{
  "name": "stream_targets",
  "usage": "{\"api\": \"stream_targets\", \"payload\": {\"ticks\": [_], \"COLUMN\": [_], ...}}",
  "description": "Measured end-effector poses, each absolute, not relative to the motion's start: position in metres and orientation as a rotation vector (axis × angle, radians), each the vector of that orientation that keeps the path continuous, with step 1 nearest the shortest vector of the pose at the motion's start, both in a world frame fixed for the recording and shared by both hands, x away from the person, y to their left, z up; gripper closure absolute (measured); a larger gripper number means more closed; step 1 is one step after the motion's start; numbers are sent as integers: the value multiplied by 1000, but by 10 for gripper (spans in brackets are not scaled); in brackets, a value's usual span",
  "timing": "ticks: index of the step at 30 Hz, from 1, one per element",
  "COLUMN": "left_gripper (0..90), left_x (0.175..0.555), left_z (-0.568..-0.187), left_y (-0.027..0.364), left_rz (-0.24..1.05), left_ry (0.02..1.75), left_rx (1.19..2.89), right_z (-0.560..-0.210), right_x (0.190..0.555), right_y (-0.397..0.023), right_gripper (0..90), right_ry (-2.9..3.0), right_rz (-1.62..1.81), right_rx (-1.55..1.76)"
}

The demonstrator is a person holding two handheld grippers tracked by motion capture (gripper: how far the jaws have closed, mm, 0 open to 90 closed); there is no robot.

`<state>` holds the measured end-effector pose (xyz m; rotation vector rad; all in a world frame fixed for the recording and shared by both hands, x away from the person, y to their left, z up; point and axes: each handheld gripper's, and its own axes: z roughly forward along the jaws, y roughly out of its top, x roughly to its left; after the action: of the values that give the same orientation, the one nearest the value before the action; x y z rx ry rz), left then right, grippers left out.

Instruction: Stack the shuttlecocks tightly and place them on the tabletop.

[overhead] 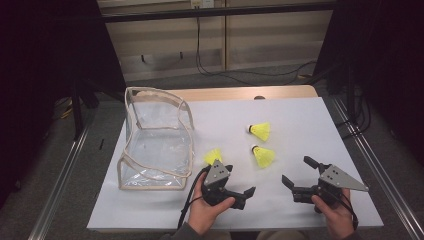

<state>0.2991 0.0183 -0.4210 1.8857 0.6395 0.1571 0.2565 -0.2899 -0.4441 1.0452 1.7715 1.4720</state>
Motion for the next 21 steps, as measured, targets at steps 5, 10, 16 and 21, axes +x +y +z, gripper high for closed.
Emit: {"api": "stream_targets", "payload": {"ticks": [5, 10, 16, 21], "left_gripper": [27, 24, 23, 25], "left_x": [307, 314, 323, 328], "left_z": [-415, -412, -411, -411], "left_y": [12, 8, 6, 3], "left_rz": [174, 180, 204, 233], "left_ry": [666, 695, 731, 745], "left_rx": [1873, 1866, 1863, 1873], "right_z": [-444, -444, -444, -444], "right_x": [256, 256, 255, 255], "right_y": [-291, -291, -292, -291], "right_gripper": [8, 8, 8, 8], "right_ry": [1772, 1771, 1771, 1775], "right_rz": [1468, 1465, 1465, 1466], "right_rx": [1048, 1049, 1048, 1046]}}
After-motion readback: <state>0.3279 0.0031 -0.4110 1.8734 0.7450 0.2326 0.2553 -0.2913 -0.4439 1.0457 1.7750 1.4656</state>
